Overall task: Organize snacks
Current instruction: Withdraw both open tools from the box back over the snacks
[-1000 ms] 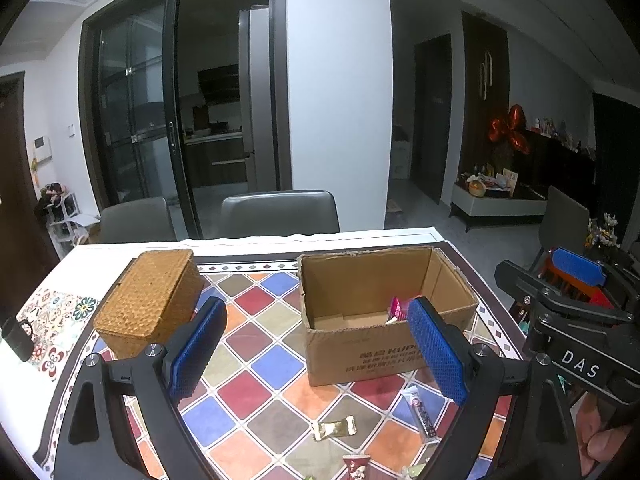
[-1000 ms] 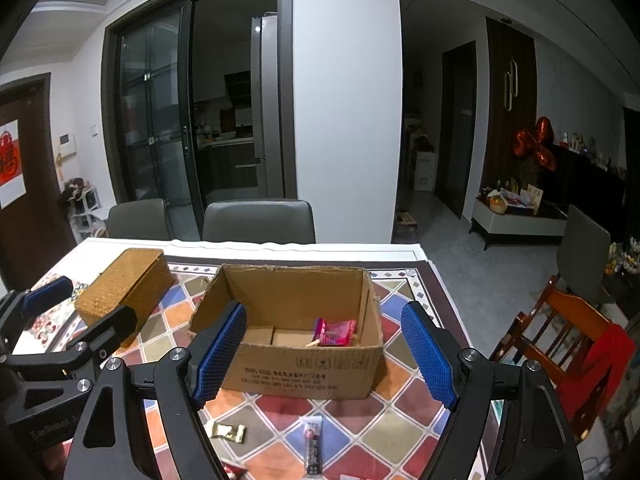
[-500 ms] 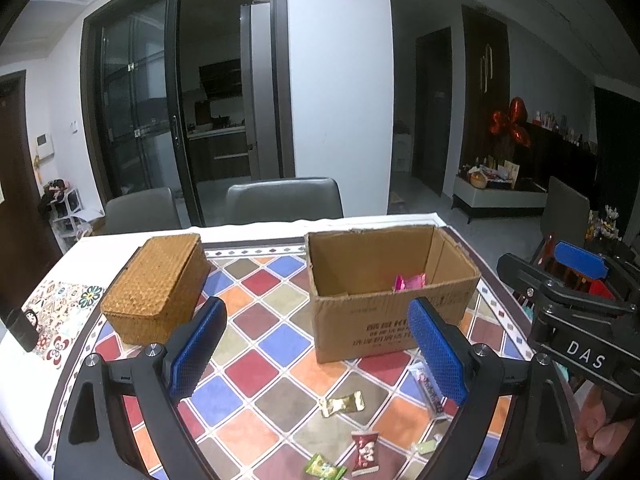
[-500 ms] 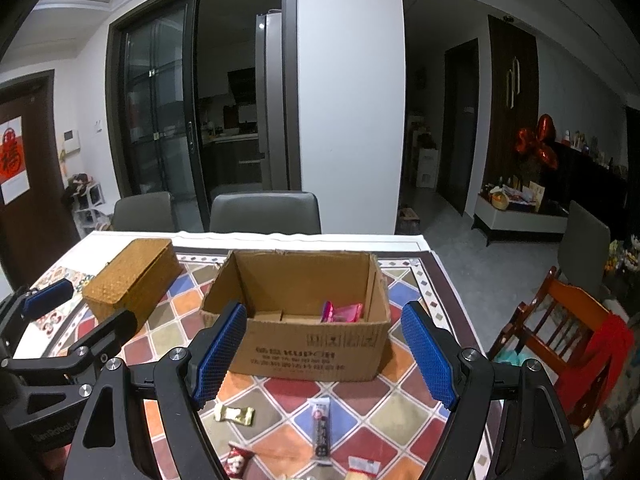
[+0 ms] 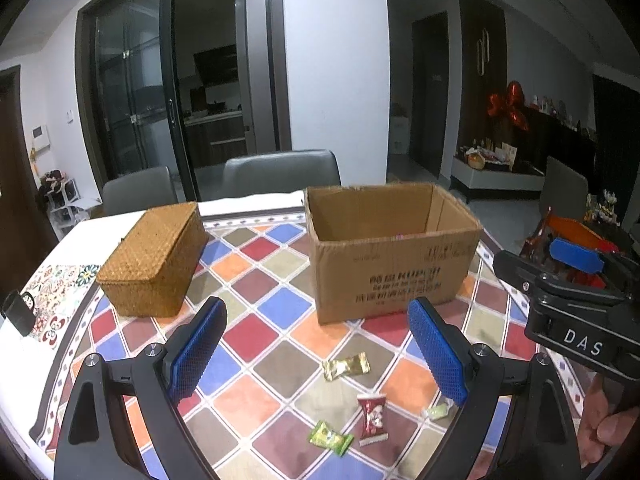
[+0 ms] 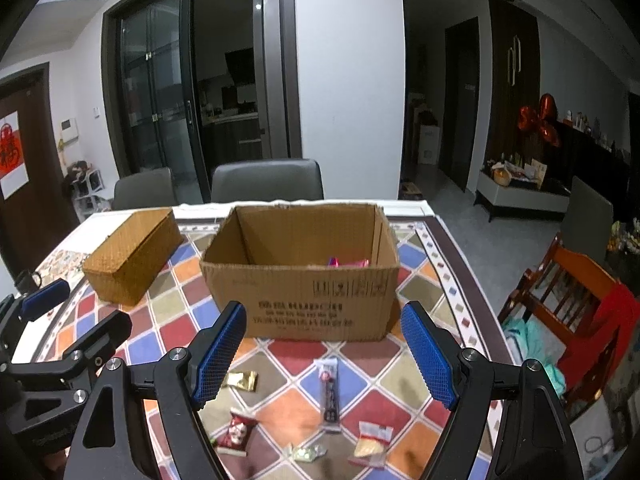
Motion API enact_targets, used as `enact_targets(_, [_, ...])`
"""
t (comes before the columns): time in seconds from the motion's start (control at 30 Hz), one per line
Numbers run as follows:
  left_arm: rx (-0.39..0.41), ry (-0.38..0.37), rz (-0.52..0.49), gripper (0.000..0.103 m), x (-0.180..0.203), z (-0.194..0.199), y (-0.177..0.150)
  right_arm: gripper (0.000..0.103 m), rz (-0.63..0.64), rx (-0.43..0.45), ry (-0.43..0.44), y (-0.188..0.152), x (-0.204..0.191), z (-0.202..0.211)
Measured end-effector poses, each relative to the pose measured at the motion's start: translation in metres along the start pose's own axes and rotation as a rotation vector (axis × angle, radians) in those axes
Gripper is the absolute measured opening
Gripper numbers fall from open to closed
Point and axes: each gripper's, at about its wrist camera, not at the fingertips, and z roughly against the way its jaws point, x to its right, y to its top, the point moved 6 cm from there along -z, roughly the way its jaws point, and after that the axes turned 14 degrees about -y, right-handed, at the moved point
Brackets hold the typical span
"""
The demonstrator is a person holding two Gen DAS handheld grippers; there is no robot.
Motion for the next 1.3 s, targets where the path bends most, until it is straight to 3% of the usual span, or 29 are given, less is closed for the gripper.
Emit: enact_targets(1.3, [-0.145, -0.039, 0.014, 0.093, -0.015, -0.033, -0.121, 0.081, 0.030, -0.163, -0.019, -0.123, -0.028, -0.033])
